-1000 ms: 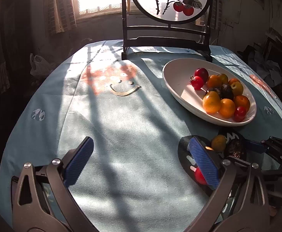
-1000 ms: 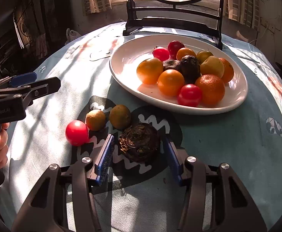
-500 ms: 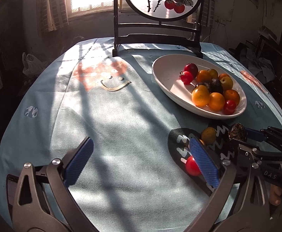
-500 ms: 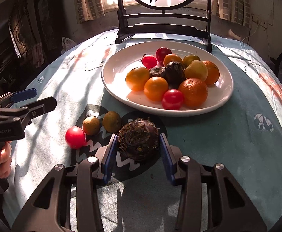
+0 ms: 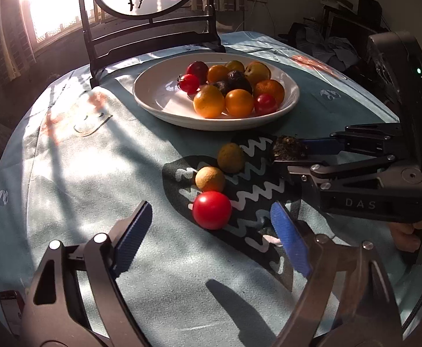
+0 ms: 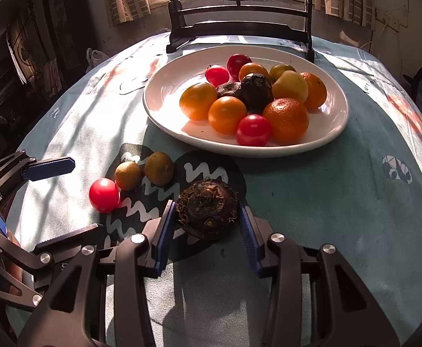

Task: Organize fruits
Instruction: 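Lower the dark fruit and red tomato onto the white plate, open both tools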

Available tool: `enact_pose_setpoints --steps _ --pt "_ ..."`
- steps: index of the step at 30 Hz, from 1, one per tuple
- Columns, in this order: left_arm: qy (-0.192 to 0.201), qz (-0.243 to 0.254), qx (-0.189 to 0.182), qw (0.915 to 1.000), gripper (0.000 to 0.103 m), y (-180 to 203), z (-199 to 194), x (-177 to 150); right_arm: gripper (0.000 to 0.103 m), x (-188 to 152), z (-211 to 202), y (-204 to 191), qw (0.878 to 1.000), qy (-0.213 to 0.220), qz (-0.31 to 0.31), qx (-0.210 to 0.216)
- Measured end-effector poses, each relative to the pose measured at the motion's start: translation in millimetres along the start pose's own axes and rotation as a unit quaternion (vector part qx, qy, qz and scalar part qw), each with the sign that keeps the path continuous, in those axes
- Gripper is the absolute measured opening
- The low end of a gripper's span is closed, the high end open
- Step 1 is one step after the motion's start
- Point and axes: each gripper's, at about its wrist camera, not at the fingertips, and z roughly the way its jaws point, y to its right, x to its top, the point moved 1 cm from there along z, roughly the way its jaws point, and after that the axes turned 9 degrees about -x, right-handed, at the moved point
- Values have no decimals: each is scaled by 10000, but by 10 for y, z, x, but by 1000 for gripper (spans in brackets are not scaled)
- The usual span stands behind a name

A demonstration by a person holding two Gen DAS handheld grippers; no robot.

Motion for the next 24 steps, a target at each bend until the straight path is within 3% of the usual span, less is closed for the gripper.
enact_pose_setpoints --steps 7,9,17,24 --pt "-97 -4 -103 9999 57 -11 84 -21 44 2 -3 7 10000 14 6 -27" --pt "-158 12 -128 9998 41 -12 121 -28 44 -3 4 8 10000 -5 9 -34" --pt "-244 27 78 9997 36 -38 192 -52 44 -1 -18 20 10000 33 19 -34" --pt "-215 -110 24 9997 30 -93 154 -51 44 -40 -92 33 9999 77 99 59"
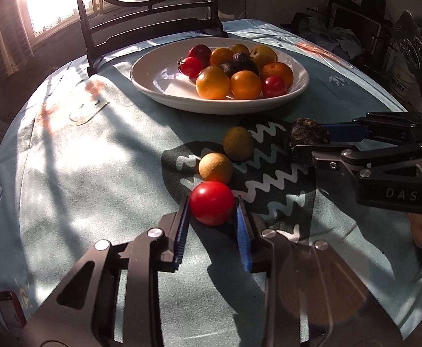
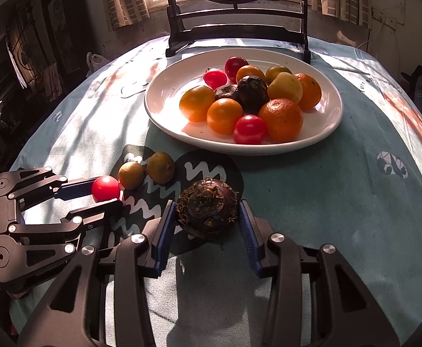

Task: Organize fruits
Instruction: 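Lower the dark fruit and red tomato onto the white plate, open both tools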

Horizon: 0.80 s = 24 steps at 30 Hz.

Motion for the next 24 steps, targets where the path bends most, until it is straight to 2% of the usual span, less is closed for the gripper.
enact_pose_setpoints --steps 6,9,11,14,17,20,24 --pt "263 -158 -258 9992 30 -15 -195 -20 44 -54 -102 -35 9990 63 65 433" --pt "551 -378 -545 9963 30 -47 -333 44 44 -30 -226 -55 9965 321 98 764" --pt "755 -467 -580 9944 30 -71 -402 141 44 26 -316 -32 9944 576 155 868" --pt "954 -538 -586 9923 30 -113 -416 388 44 174 -401 93 9911 999 438 766" --pt "1043 -569 -449 9919 30 -146 -309 685 44 363 -356 262 9879 1249 762 520" --pt "1029 -638 -269 9923 30 -189 -117 949 44 557 -212 398 9867 1345 887 212" --pt "941 -689 -1 9932 30 -281 149 1205 44 764 7 540 9852 1368 1030 71"
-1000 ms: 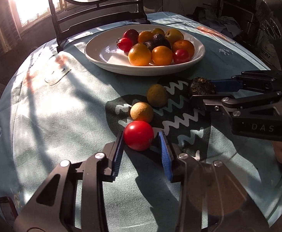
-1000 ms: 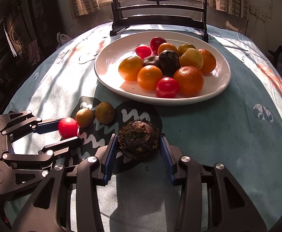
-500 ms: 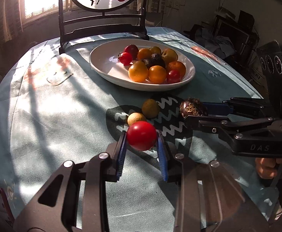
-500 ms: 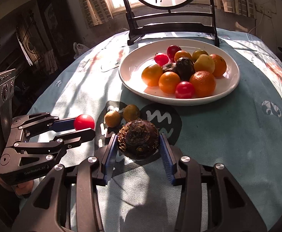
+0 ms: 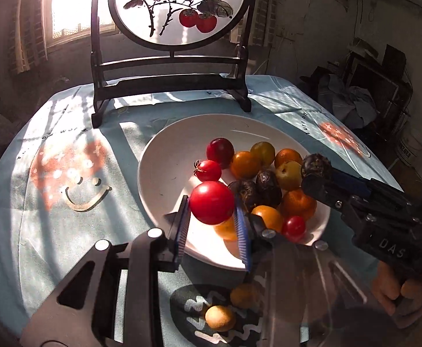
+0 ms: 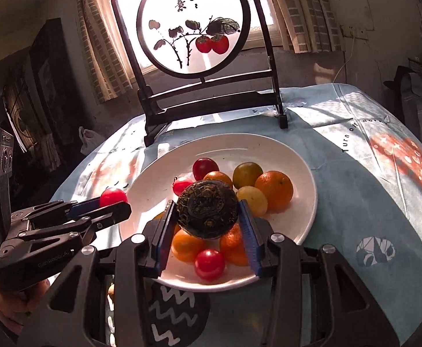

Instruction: Organize fruits

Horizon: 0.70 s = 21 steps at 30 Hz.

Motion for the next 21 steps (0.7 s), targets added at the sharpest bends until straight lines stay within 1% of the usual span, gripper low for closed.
enact_pose_setpoints --steps 3,4,5,6,7,8,10,12,14,16,19,21 --pt "-39 -103 88 9999 30 -75 155 95 44 80 174 65 10000 -32 88 14" --pt "-60 -151 150 9998 33 -94 188 121 44 101 211 70 10000 -26 90 2" --pt "-51 -215 272 9994 64 -114 202 141 46 119 237 75 10000 -24 83 -44" --pt "47 -278 448 9986 94 -132 174 143 54 131 236 75 9999 -15 78 -111" --pt "267 -317 630 9972 97 -140 97 128 58 131 202 84 9997 29 95 -213" --pt "415 -298 689 9963 97 -137 22 114 58 127 151 92 9996 105 111 -221" --pt "358 -245 725 9964 100 -140 -81 105 58 119 40 91 9997 187 125 -66" --pt "281 -330 758 9962 101 -183 -186 65 58 87 -83 74 9996 227 143 62" --pt "252 -482 862 9948 101 -256 -296 -64 58 12 -192 21 9995 214 106 207" --pt "232 -672 1019 9922 101 -363 -387 -241 58 -87 -260 -77 9994 70 -13 351" --pt "169 -934 1307 9869 101 -524 -493 -491 58 -285 -293 -244 9975 -293 -173 626" --pt "56 -1131 1319 9848 101 -616 -554 -621 58 -419 -280 -363 9957 -509 -322 698"
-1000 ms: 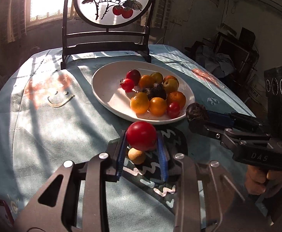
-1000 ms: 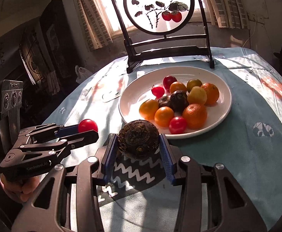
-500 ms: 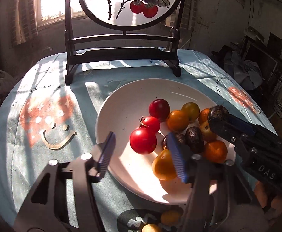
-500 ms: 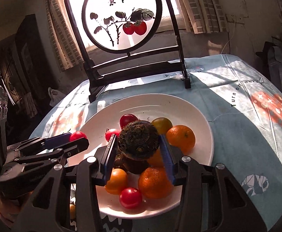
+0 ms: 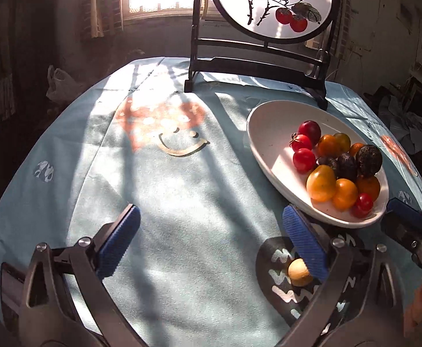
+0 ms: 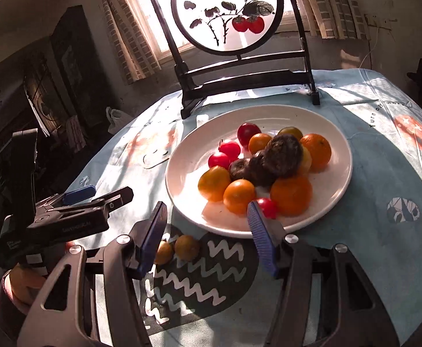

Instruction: Organize fruits

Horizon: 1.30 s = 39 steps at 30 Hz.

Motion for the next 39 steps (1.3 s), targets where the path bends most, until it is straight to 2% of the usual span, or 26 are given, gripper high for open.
enact_pose_setpoints --steps 2,5,7,11,17,20,30,36,39 --pt "-81 -150 -55 9998 101 -97 -54 -64 58 -106 67 -113 9996 -204 -180 -28" --pt "48 -217 -72 9997 101 -162 -178 -110 57 -223 201 -222 9977 -501 -446 -115" --pt "92 -151 -39 9998 101 -165 -229 -112 52 -263 265 -265 9963 -558 -604 -236" --pt "118 -153 -84 9998 101 -172 -290 -122 49 -316 362 -253 9948 -701 -638 -366" --pt "165 -196 -142 9996 101 -173 -338 -122 48 -314 403 -267 9939 -767 -698 -370" --pt "164 -183 -99 9996 101 -175 -339 -124 43 -295 467 -292 9929 -839 -740 -408" --pt "147 -239 -65 9996 101 -214 -336 -137 43 -231 596 -474 9908 -853 -935 -481" --pt "99 -233 -64 9997 101 -226 -304 -138 27 -234 626 -499 9894 -898 -996 -566" --pt "66 -241 -77 9997 101 -224 -288 -145 26 -244 580 -451 9904 -883 -918 -528"
